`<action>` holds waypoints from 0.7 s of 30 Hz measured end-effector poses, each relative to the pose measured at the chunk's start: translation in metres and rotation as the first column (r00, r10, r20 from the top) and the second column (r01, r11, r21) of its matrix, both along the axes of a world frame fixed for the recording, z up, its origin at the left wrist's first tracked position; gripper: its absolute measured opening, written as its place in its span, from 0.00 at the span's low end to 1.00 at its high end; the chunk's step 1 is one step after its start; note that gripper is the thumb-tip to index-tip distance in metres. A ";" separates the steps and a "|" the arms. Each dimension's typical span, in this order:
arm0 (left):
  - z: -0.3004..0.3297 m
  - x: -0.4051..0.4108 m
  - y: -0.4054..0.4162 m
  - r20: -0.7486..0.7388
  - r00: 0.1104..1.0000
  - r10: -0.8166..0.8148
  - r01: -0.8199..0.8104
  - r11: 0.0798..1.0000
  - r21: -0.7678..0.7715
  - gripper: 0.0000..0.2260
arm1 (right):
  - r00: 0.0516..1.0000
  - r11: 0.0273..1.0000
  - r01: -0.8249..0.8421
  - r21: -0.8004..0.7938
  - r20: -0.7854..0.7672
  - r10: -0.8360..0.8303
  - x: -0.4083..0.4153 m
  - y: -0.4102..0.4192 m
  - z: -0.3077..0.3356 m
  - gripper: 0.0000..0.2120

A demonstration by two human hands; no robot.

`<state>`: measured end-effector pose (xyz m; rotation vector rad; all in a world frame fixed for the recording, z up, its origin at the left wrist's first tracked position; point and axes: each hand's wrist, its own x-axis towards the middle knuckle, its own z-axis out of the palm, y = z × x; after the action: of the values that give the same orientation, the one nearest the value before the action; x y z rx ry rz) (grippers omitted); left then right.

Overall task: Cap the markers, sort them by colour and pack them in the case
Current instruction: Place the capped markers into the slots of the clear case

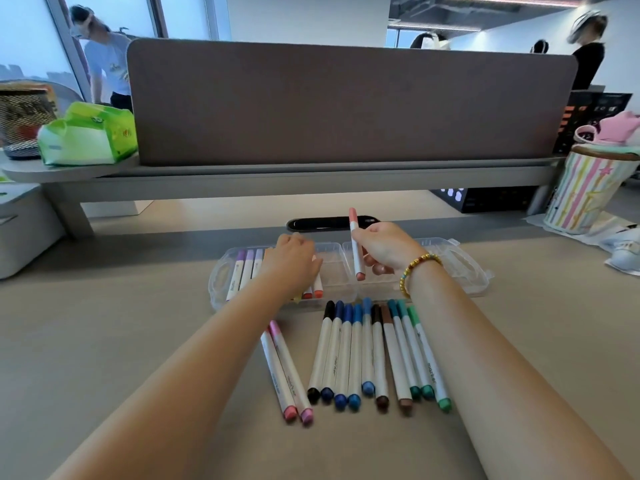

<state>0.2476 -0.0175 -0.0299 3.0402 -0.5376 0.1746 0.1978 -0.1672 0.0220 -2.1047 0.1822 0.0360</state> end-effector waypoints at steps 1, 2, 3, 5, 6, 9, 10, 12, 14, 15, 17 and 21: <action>-0.001 -0.002 0.005 -0.054 0.998 -0.039 0.040 0.999 0.007 0.22 | 1.000 1.000 -0.005 -0.002 -0.001 0.005 0.001 0.000 -0.001 0.11; -0.003 -0.003 0.010 -0.116 0.991 -0.063 0.065 0.998 0.015 0.23 | 1.000 1.000 -0.011 -0.010 -0.003 0.010 0.001 0.001 -0.002 0.12; -0.004 -0.004 0.013 -0.164 0.983 -0.083 0.088 0.996 0.024 0.24 | 1.000 1.000 -0.016 -0.021 -0.007 0.016 0.002 0.002 -0.004 0.12; -0.004 -0.006 0.015 -0.210 0.973 -0.092 0.102 0.994 0.036 0.25 | 1.000 0.999 -0.029 -0.037 -0.012 0.029 0.003 0.005 -0.006 0.13; -0.003 -0.006 0.016 -0.232 0.968 -0.091 0.101 0.994 0.029 0.26 | 0.999 0.998 -0.035 -0.043 -0.013 0.034 0.004 0.006 -0.008 0.13; -0.001 -0.007 0.017 -0.303 0.949 -0.089 0.099 0.995 0.020 0.29 | 0.999 0.997 -0.037 -0.071 -0.010 0.037 0.005 0.005 -0.011 0.14; -0.001 -0.008 0.016 -0.301 0.950 -0.085 0.100 0.994 0.033 0.29 | 0.999 0.996 -0.035 -0.082 -0.009 0.034 0.006 0.005 -0.011 0.14; -0.002 -0.009 0.014 -0.280 0.956 -0.085 0.101 0.994 0.041 0.28 | 1.000 0.994 -0.023 -0.103 -0.010 0.022 0.007 0.003 -0.013 0.15; -0.002 -0.011 0.015 -0.264 0.961 -0.086 0.099 0.994 0.037 0.26 | 1.000 0.992 -0.020 -0.127 -0.013 0.018 0.009 0.005 -0.015 0.15; -0.003 -0.011 0.015 -0.257 0.962 -0.092 0.109 0.993 0.052 0.25 | 1.000 0.990 -0.020 -0.139 -0.014 0.018 0.011 0.007 -0.018 0.15; -0.006 -0.010 0.018 -0.233 0.967 -0.104 0.125 0.989 0.075 0.24 | 1.000 0.987 -0.010 -0.157 -0.016 0.008 0.014 0.013 -0.023 0.15; -0.009 -0.014 0.022 -0.180 0.978 -0.102 0.084 0.991 -0.108 0.22 | 1.000 0.967 0.000 -0.255 -0.001 0.000 0.021 0.032 -0.034 0.14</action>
<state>0.2338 0.0049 -0.0387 2.8867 -0.6341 -0.0819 0.2192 -0.1354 -0.0119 -2.3615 0.1965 0.0143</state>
